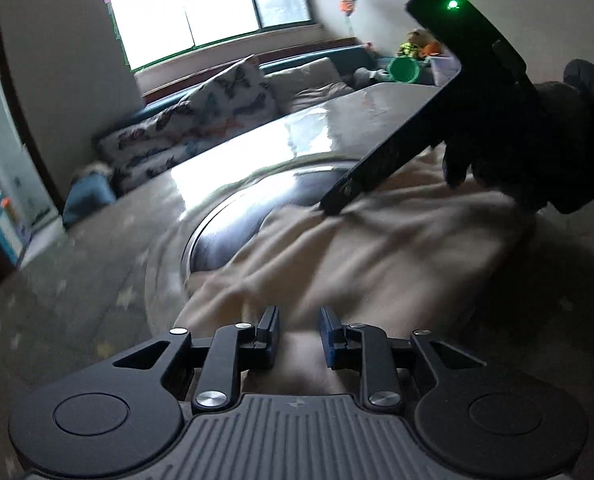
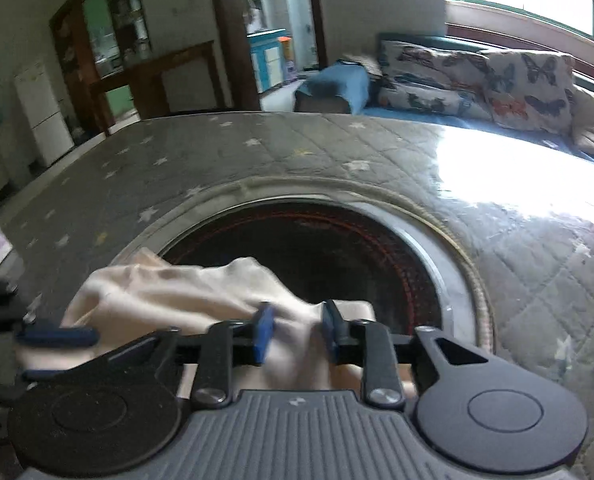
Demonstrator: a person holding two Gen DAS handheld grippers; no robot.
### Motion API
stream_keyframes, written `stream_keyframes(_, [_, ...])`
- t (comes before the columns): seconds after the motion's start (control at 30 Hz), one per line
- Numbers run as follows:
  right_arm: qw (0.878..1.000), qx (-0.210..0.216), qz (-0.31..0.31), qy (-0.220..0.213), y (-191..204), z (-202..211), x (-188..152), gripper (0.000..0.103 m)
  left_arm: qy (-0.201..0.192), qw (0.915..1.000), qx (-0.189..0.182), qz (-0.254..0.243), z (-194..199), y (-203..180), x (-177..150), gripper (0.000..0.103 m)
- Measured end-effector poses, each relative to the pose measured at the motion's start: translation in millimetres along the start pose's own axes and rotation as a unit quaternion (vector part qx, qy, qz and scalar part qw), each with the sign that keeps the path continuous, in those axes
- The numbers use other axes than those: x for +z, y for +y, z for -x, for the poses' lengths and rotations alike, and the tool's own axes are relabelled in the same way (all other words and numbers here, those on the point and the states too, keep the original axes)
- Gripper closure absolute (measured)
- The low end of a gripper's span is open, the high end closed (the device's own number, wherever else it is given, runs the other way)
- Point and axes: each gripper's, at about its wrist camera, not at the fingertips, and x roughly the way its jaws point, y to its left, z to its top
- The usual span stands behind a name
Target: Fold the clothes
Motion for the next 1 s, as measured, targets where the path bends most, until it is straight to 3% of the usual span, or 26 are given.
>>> stream_keyframes(0.1, [1.000, -0.001, -0.017, -0.005, -3, 2, 3, 0.067, -0.004, 0.9998, -0.010, 0.019, 7, 2, -3, 0.076])
stream_keyframes(0.23, [0.999, 0.012, 0.030, -0.017, 15, 10, 6, 0.067, -0.012, 0.9998, -0.007, 0.014, 8, -3, -6, 0.072])
stream_keyframes(0.33, [0.996, 0.025, 0.080, -0.002, 38, 2, 7, 0.065, -0.015, 0.9997, -0.007, 0.019, 7, -4, -5, 0.072])
stream_keyframes(0.43, [0.996, 0.007, 0.094, 0.006, 47, -18, 9, 0.062, -0.017, 0.9996, -0.007, 0.023, 7, -4, -6, 0.071])
stream_keyframes(0.5, [0.997, 0.003, 0.077, 0.006, 44, -27, 14, 0.054, -0.019, 0.9995, -0.005, 0.023, 7, -5, -7, 0.071])
stream_keyframes(0.6, [0.999, 0.005, 0.045, 0.002, 37, -31, 25, 0.054, -0.019, 0.9994, -0.008, 0.027, 8, -5, -7, 0.070])
stream_keyframes(0.8, [0.999, 0.004, 0.023, -0.039, 24, 13, 19, 0.054, -0.019, 0.9979, -0.026, 0.056, 10, 8, 3, 0.068])
stream_keyframes(1.0, [0.999, 0.017, 0.012, -0.046, 16, 58, -30, 0.055, -0.030, 0.9958, -0.021, 0.084, -5, 28, 18, 0.066])
